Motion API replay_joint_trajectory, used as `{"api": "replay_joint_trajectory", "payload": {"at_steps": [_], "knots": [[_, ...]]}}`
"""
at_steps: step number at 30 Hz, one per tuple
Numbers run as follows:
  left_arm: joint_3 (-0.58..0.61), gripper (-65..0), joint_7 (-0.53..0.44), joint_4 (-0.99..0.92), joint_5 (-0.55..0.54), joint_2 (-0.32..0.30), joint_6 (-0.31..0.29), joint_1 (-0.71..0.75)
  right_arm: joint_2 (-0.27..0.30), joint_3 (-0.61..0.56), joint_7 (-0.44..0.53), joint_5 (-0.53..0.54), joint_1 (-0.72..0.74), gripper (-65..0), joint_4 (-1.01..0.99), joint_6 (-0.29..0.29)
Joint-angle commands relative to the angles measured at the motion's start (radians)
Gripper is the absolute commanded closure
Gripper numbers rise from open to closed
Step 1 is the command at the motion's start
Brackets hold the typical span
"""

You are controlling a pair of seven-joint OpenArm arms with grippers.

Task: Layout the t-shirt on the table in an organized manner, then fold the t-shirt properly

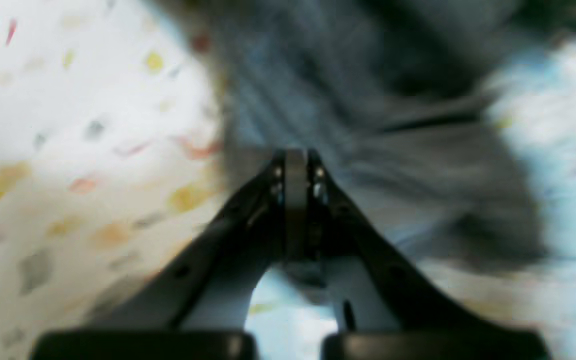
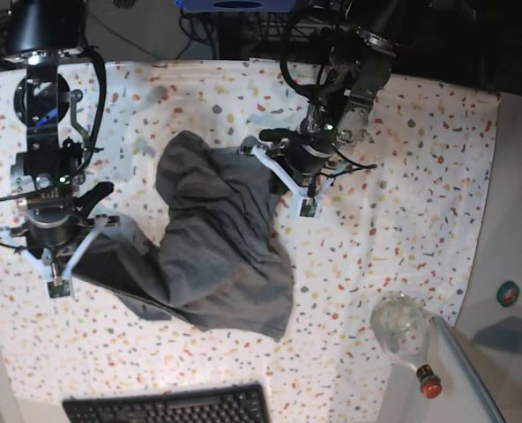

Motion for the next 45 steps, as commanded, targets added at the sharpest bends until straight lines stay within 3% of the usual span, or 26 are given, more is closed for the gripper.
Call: {"api": "replay_joint_trajectory", "payload": {"at_steps": [1, 4, 8, 15, 19, 22, 25, 28, 29, 32, 35, 38, 41, 45], "knots": [[0.003, 0.0, -0.014, 0.017, 0.017, 0.002, -0.013, 0.003, 0.015, 0.008, 0.021, -0.012, 0.025, 0.0, 0.012, -0.006], [0.000, 0.0, -0.014, 0.075, 0.074, -0.010, -0.013, 0.064, 0.041, 0.001, 0.027, -0.012, 0.045, 0.0, 0.012, -0.006], [0.003, 0.0, -0.009, 0.169, 0.060, -0.047, -0.013, 0.144, 0.042, -0.002, 0.033, -0.011, 0.151, 0.0, -0.039, -0.004], [0.016, 0.0, -0.008, 0.262, 0.060, 0.017, -0.014, 0.207, 0.036, -0.177, 0.230, -0.011, 0.426, 0.0, -0.370, -0.004], [-0.004, 0.0, -0.008, 0.390, 0.068, 0.011, -0.014, 0.248, -0.053, -0.216, 0.348, -0.009, 0.559, 0.0, -0.543, -0.006], [-0.081, 0.0, -0.006, 0.474, 0.062, -0.047, -0.014, 0.284, -0.148, -0.182, 0.416, -0.009, 0.658, 0.0, -0.675, -0.006], [-0.185, 0.0, -0.006, 0.535, 0.060, -0.084, -0.014, 0.324, -0.209, -0.176, 0.412, -0.011, 0.745, 0.0, -0.803, -0.006], [-0.330, 0.0, -0.006, 0.555, 0.059, -0.093, -0.014, 0.353, -0.231, -0.179, 0.331, -0.009, 0.780, -31.5, -0.827, -0.006], [-0.388, 0.0, -0.006, 0.548, 0.059, -0.093, -0.016, 0.353, -0.232, -0.179, 0.307, -0.009, 0.780, -37.5, -0.790, -0.006], [-0.521, 0.0, 0.002, 0.483, 0.059, -0.095, -0.020, 0.344, -0.232, -0.180, 0.224, -0.009, 0.699, -38.3, -0.615, -0.004], [-0.607, 0.0, 0.051, 0.440, 0.059, -0.095, -0.022, 0.317, -0.217, -0.179, 0.070, -0.009, 0.553, -38.1, -0.371, 0.028], [-0.660, -17.8, 0.084, 0.413, 0.059, -0.095, -0.022, 0.307, -0.206, -0.180, -0.042, -0.009, 0.352, -37.8, -0.155, 0.119], [-0.718, -28.0, 0.080, 0.373, 0.059, -0.107, -0.031, 0.304, -0.212, -0.196, -0.048, -0.011, 0.134, -37.8, -0.028, 0.145], [-0.804, -29.1, 0.086, 0.322, -0.052, -0.147, -0.152, 0.302, -0.196, -0.297, -0.014, -0.012, -0.057, -37.8, -0.014, 0.145]]}}
